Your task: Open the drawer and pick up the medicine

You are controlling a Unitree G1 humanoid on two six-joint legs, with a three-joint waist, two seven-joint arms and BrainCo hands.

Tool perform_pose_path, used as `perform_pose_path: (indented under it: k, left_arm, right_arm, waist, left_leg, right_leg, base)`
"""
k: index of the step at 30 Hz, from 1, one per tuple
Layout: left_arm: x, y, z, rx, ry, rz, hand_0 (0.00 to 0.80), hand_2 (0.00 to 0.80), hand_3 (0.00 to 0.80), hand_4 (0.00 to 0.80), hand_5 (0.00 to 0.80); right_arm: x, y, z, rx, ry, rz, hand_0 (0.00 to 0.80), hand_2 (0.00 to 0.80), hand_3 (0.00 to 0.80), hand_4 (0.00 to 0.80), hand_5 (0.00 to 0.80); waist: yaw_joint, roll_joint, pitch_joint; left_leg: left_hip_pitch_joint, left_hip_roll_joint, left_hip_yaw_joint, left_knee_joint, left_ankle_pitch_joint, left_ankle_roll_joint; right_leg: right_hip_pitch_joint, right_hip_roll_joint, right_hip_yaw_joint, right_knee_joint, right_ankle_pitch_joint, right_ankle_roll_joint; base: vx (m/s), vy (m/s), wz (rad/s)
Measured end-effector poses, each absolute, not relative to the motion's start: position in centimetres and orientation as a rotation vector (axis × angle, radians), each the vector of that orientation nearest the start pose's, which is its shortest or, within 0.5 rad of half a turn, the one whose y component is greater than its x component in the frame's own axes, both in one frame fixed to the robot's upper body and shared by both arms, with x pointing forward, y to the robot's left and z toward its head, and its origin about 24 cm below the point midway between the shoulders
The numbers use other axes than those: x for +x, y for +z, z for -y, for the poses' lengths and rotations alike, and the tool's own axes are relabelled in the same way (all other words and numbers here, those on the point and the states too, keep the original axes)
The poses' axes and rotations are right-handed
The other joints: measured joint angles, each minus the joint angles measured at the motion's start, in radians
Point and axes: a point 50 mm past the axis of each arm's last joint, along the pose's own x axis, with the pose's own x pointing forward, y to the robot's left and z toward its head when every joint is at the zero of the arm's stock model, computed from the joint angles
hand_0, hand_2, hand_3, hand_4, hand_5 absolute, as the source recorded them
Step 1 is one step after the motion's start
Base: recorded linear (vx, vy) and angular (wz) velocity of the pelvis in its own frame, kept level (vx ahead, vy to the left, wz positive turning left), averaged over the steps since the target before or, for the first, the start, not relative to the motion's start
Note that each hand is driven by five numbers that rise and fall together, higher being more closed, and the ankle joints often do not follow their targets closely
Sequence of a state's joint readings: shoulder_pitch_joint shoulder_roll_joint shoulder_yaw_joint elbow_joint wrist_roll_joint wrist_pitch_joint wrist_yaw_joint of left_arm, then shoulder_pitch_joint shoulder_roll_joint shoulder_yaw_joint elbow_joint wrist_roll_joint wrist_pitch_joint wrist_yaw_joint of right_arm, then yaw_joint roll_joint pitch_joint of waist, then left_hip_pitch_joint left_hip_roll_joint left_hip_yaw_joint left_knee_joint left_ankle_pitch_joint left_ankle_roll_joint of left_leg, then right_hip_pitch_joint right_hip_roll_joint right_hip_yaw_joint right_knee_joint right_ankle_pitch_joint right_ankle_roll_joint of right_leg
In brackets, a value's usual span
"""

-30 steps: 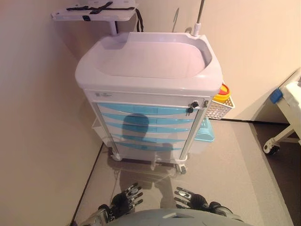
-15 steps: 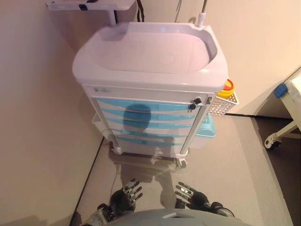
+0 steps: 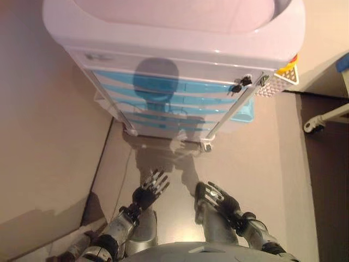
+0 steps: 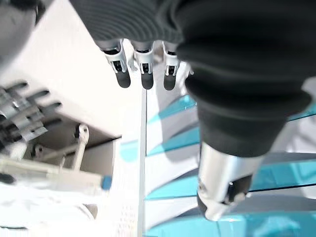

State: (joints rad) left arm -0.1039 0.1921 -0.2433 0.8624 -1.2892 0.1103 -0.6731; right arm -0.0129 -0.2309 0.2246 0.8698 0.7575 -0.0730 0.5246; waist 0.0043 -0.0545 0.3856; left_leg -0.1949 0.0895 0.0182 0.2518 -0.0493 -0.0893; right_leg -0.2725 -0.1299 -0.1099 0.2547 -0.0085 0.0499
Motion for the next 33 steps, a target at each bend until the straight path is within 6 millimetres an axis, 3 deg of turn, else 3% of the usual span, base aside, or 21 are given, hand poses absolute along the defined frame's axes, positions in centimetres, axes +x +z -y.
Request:
perform_pose_path:
  k: [9, 20, 33]
  left_arm:
    - [24.4, -5.6, -14.5, -1.308, -0.316, -0.275, 0.0, 0.0, 0.0, 0.0, 0.0]
    - [28.4, -2.0, -15.5, -1.423, -0.27, -0.076, 0.0, 0.0, 0.0, 0.0, 0.0]
    - [34.1, 4.6, -20.0, -1.396, -0.261, 0.142, 0.0, 0.0, 0.0, 0.0, 0.0]
  right_arm:
    - [18.6, -10.1, 17.5, 0.58, 0.272, -0.592, 0.0, 0.0, 0.0, 0.0, 0.0]
    - [19.2, -9.4, 17.3, 0.601, 0.3, -0.55, 0.0, 0.0, 0.0, 0.0, 0.0]
    - [19.9, -9.1, 16.2, 0.628, 0.36, -0.536, 0.0, 0.0, 0.0, 0.0, 0.0]
  waist:
    - [-0.034, -0.007, 0.026]
    - [-0.082, -0.063, 0.056]
    - [-0.126, -0.126, 0.081]
  left_leg:
    - [-0.116, -0.004, 0.013, 0.143, -0.054, 0.014]
    - [-0.176, 0.0, 0.028, 0.229, -0.091, 0.026]
    - [-0.223, 0.025, 0.034, 0.304, -0.132, 0.026]
  right_leg:
    - [-0.101, -0.006, 0.036, 0.082, -0.011, 0.009]
    - [-0.143, 0.009, 0.085, 0.096, -0.001, 0.023]
    - [-0.158, 0.042, 0.12, 0.092, 0.01, 0.03]
  base:
    - [-0.001, 0.006, -0.07]
    - [0.01, 0.001, -0.06]
    - [-0.013, -0.043, -0.05]
